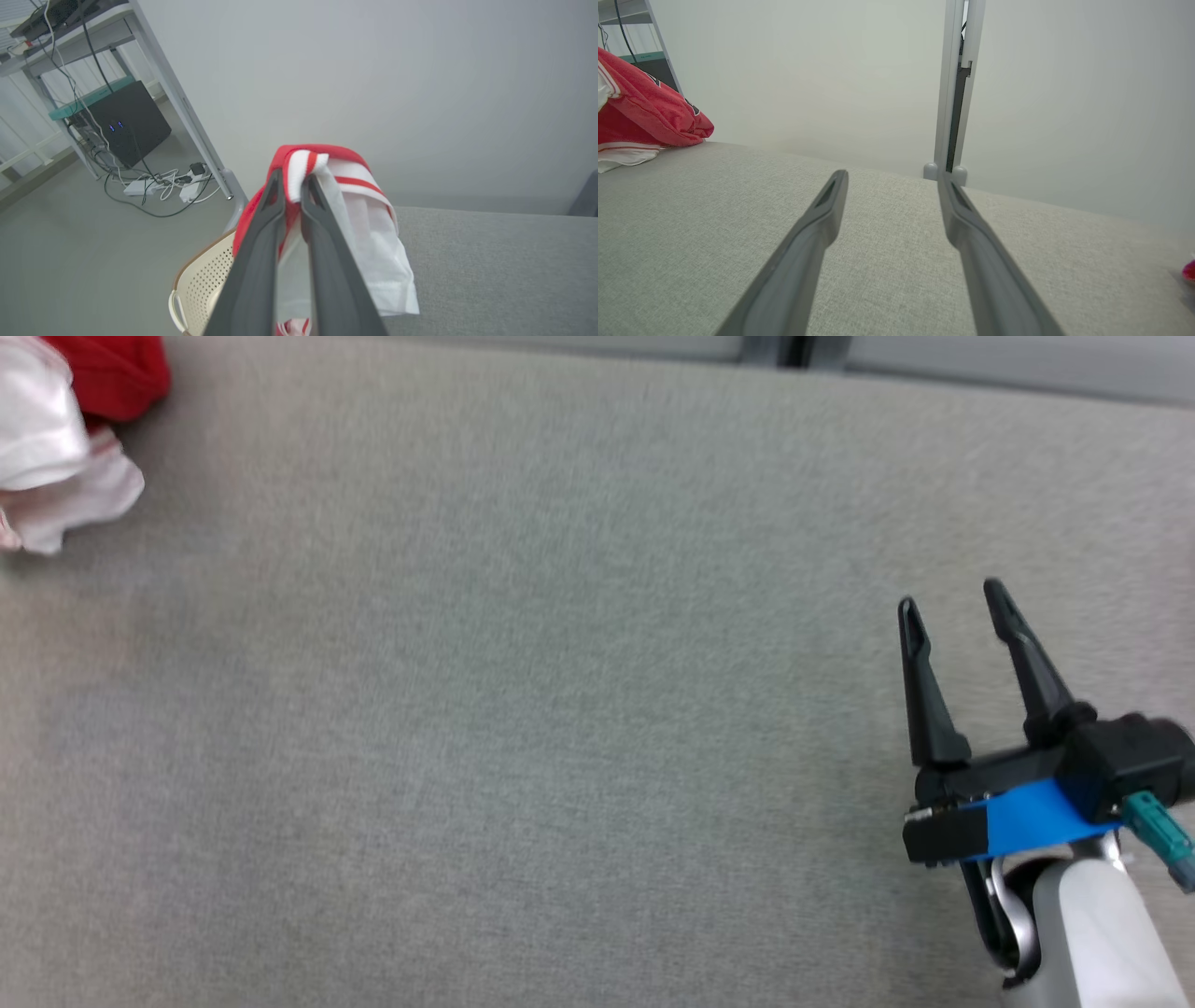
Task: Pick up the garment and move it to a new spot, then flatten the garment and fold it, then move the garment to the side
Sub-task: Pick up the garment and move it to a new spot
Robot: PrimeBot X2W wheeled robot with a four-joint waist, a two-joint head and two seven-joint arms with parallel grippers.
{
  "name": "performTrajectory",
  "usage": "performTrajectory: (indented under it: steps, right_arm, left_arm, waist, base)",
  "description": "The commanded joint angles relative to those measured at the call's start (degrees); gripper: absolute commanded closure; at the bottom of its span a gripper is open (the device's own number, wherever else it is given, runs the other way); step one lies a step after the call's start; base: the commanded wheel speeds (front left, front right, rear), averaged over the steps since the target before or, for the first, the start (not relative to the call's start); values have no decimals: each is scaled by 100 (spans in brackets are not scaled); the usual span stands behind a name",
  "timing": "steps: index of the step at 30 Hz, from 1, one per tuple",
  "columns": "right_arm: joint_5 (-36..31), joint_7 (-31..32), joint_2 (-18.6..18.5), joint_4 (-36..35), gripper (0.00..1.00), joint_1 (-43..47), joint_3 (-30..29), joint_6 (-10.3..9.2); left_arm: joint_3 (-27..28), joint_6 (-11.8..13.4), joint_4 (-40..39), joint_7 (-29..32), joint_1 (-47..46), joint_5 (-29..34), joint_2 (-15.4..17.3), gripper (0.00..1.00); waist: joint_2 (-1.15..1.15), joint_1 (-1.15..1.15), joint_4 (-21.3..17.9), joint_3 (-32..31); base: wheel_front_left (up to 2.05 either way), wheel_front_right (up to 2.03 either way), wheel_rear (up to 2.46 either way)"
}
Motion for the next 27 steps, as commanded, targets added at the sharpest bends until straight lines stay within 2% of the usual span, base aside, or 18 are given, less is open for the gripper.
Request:
performTrajectory:
  steps: [1,7,12,19,22,27]
  right_arm:
    - [99,-74,-13,130,0,138,-40,-1]
    - [368,-281,-13,697,0,475,-140,-1]
    - [517,-391,-12,1029,0,653,-131,-1]
    - [643,-476,-13,1218,0,641,-229,-1]
    - [627,-496,-11,1225,0,618,-347,-1]
    - [605,-503,-12,1210,0,609,-532,-1]
  left_arm:
    - [-188,-3,-216,36,-88,-8,53,100]
    - [-908,-4,-1255,362,-105,-81,12,100]
    - [-1309,-5,-2207,727,-224,-144,-171,100]
    - [-1455,58,-3191,838,-480,-363,-824,100]
    - [-1500,109,-3441,845,-268,-499,-1052,100]
    - [-1601,176,-3532,802,559,-721,-1119,100]
  waist:
    - [0,1,-406,-532]
    - [0,1,-814,-1323]
    - [0,1,-1233,-1661]
    - [0,1,-1699,-1700]
    - [0,1,-1789,-1626]
    - [0,1,-1823,-1497]
  base:
    - [0,0,0]
    - [0,0,0]
    - [0,0,0]
    - [0,0,0]
    - [0,0,0]
    - [0,0,0]
